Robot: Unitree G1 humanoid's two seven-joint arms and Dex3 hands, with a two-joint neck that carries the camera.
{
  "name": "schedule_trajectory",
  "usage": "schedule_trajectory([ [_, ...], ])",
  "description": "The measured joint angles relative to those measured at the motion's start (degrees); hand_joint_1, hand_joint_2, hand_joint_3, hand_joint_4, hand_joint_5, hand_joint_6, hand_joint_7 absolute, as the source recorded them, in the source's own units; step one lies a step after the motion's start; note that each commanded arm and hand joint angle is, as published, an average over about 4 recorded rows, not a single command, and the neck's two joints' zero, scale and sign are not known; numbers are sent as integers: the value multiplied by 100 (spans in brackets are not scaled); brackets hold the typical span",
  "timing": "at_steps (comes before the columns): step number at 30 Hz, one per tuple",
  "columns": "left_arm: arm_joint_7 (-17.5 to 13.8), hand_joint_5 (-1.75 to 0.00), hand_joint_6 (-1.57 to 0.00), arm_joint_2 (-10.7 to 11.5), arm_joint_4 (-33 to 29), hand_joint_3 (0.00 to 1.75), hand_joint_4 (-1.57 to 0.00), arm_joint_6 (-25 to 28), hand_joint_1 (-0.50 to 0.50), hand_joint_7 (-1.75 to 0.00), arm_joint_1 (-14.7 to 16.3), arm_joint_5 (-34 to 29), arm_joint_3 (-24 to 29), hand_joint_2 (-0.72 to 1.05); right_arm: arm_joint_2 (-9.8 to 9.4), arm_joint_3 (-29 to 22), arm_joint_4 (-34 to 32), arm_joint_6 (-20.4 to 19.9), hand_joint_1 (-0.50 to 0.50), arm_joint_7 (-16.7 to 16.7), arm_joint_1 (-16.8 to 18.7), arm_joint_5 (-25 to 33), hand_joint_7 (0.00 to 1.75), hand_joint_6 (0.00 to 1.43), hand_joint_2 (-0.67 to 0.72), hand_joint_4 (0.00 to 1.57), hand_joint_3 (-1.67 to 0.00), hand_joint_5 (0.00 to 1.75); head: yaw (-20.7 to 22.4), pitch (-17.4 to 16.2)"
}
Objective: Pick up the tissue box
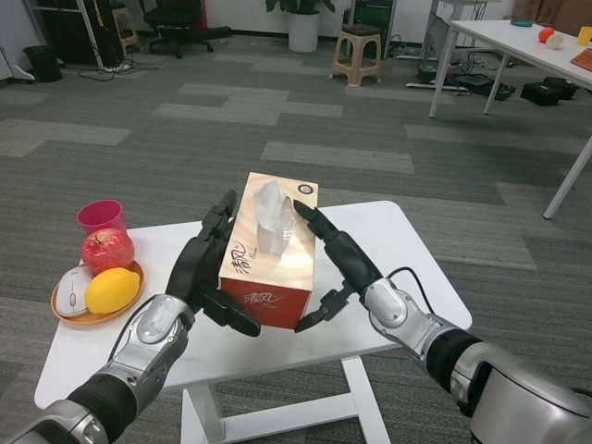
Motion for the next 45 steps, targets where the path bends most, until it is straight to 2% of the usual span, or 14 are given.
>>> schedule_trajectory([
  [4, 9, -62, 0, 7, -5, 0, 0, 0, 50, 0, 2, 0, 10, -37, -12, -14, -62, 0, -46, 9, 3, -2, 14, 0, -54, 0, -56, 0, -1, 8],
  [11, 47, -62, 0, 28, -54, 4, 0, 0, 50, 0, 9, 0, 30, -37, -78, -79, -290, 1, -46, 28, 12, -22, 14, 0, -54, 0, -56, 0, 1, 35],
  [23, 67, -62, 0, 142, -455, 0, 0, -8, 50, 0, 74, 3, 136, -39, -146, -352, -651, 2, -46, 36, 48, -140, 14, 0, -54, 0, -56, 0, 19, 57],
  [25, 68, -62, 0, 143, -493, 4, 0, -9, 50, 0, 79, 7, 155, -39, -152, -379, -676, 2, -46, 36, 51, -147, 14, 0, -54, 0, -56, 0, 21, 62],
  [29, 70, -62, 0, 143, -529, 0, 0, -10, 50, 0, 85, 11, 162, -37, -162, -400, -690, 2, -46, 37, 61, -158, 14, 0, -54, 0, -56, 0, 20, 69],
  [34, 70, -62, 0, 143, -571, 4, 0, -10, 50, 0, 96, 17, 179, -37, -166, -425, -698, 2, -46, 38, 71, -175, 14, 0, -54, 0, -56, 0, 26, 70],
  [38, 70, -62, 0, 143, -633, 0, 0, -10, 50, 0, 107, 20, 196, -39, -169, -436, -699, 2, -46, 38, 75, -175, 14, 0, -54, 0, -63, 0, 9, 48],
  [41, 70, -62, 0, 143, -643, 0, 0, -10, 50, 0, 109, 21, 200, -41, -170, -437, -701, 2, -46, 38, 77, -176, 14, 0, -54, 0, -63, 0, 7, 35],
  [45, 70, -62, 0, 143, -655, 0, 0, -10, 50, 0, 110, 22, 204, -37, -170, -439, -704, 2, -46, 38, 78, -176, 14, 0, -54, 0, -63, 0, 9, 14],
])
